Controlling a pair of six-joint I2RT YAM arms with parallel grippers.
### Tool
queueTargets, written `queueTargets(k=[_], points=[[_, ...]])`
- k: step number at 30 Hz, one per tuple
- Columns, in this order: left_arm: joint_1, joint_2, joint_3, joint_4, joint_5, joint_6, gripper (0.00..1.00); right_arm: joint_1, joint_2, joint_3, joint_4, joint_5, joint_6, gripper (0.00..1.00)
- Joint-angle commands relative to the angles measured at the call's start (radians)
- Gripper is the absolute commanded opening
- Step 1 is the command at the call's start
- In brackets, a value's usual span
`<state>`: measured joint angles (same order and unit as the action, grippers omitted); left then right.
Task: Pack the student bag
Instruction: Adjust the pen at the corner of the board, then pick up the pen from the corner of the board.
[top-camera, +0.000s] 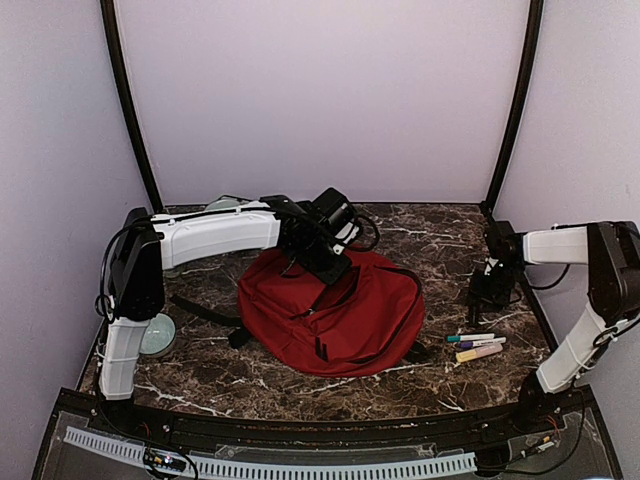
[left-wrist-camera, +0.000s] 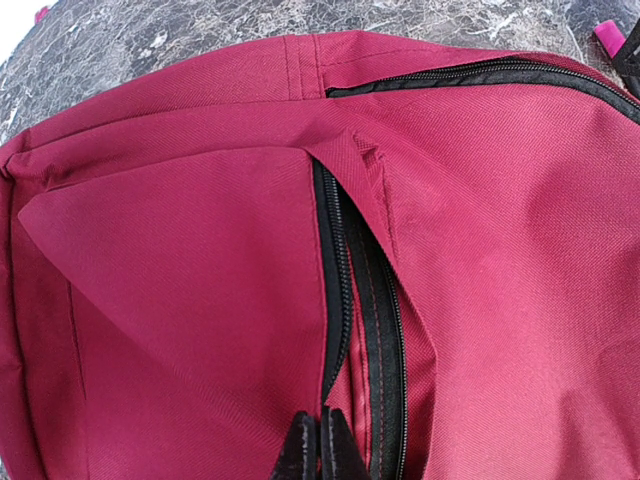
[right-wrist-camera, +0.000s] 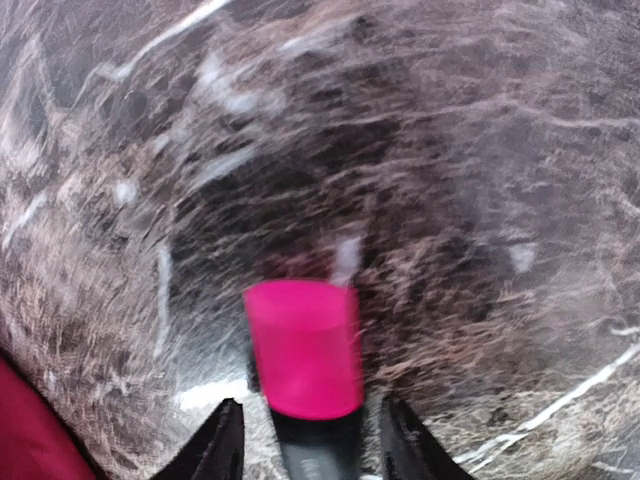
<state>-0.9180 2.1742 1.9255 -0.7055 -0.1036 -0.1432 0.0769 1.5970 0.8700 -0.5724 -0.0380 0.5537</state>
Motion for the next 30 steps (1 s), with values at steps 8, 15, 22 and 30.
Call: queueTargets(k=[8,15,22,30], points=[[-0.001,-0.084,0.003,-0.019,0.018,-0.016,0.0,0.016,-0.049,-0.027,-0.076,-0.041,-0.006,0.51],[-0.001,-0.086,0.002,-0.018,0.018,-0.015,0.07,0.043,-0.031,-0.063,-0.051,-0.046,-0.004,0.41],[-0.001,-0.091,0.002,-0.023,0.02,-0.018,0.23,0.059,-0.034,-0.06,-0.025,-0.055,-0.02,0.18],[-0.001,-0.11,0.0,-0.028,0.028,-0.027,0.38,0.097,-0.101,-0.018,-0.011,-0.095,-0.036,0.1]])
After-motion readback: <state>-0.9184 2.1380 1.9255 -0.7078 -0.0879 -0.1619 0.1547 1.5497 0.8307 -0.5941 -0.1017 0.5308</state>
